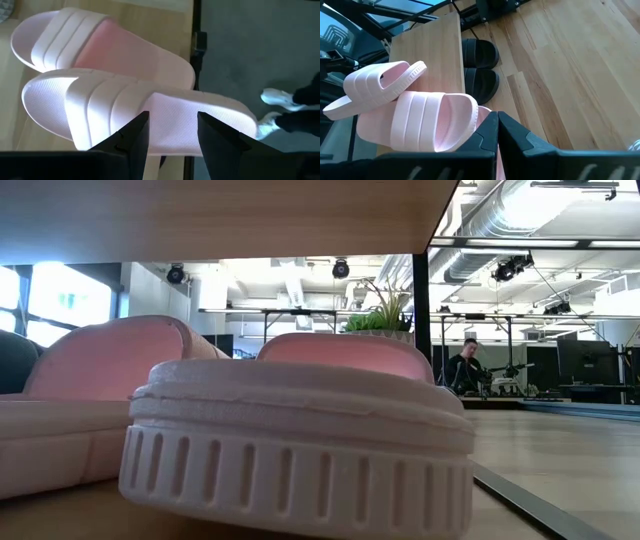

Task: Pick and place slides into the shelf
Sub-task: Adjust the pink slides on the shelf

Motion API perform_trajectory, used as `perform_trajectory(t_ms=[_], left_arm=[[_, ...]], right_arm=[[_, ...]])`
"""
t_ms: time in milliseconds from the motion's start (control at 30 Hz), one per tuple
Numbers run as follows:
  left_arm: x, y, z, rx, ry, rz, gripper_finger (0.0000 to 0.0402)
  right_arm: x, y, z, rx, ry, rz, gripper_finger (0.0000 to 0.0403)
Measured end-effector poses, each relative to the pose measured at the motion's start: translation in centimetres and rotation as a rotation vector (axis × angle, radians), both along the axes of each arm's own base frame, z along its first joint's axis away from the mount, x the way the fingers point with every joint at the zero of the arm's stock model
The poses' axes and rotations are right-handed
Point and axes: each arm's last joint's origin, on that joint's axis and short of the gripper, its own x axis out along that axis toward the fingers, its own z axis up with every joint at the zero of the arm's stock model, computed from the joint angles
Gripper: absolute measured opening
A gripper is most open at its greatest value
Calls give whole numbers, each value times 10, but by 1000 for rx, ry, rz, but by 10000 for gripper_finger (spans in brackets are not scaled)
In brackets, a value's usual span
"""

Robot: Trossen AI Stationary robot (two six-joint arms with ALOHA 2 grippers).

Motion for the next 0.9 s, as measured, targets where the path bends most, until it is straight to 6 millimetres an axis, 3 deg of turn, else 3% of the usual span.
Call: perform_trajectory(t_ms=[267, 567, 667, 900], left_arm=[[9, -1, -9, 29, -12, 50, 149], [12, -1, -49, 89, 113, 100, 149], [12, 0, -52, 85, 123, 134, 146], [8, 3, -46, 45, 137, 154, 85]], right_arm=[[0, 0, 0, 0, 0, 0, 0], [0, 0, 0, 0, 0, 0, 0], [0, 0, 0, 0, 0, 0, 0], [0, 0, 0, 0, 0, 0, 0]])
